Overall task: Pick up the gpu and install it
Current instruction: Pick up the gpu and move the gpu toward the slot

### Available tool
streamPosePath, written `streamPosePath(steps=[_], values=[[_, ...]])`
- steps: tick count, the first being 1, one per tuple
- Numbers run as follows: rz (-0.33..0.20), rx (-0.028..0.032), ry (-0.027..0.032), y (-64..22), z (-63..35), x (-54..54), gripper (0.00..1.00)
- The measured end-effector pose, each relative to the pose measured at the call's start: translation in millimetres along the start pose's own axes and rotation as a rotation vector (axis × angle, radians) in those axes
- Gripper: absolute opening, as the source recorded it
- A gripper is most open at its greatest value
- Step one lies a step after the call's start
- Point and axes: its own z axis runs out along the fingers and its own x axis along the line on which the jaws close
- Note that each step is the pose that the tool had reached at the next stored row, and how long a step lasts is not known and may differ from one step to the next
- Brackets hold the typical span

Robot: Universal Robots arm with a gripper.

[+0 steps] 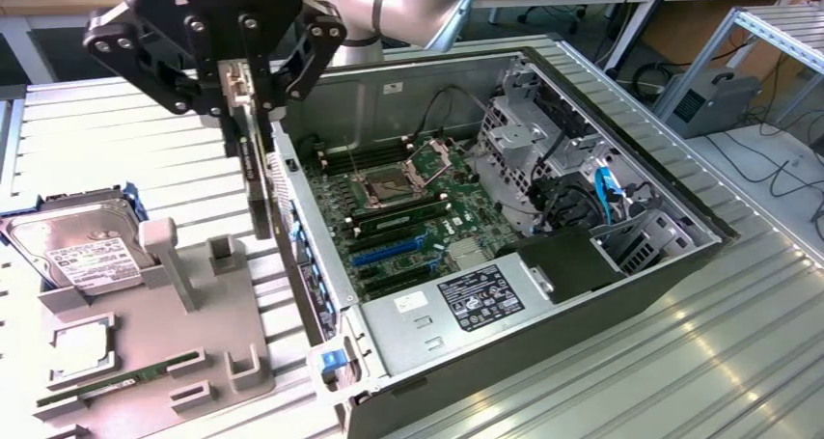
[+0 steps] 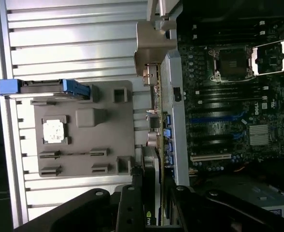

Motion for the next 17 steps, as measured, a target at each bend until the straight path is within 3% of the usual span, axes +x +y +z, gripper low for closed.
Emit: streamPosePath(steps=[17], values=[[0.000,-0.0002,0.0000,5.6,2.1,-74.5,0.27]])
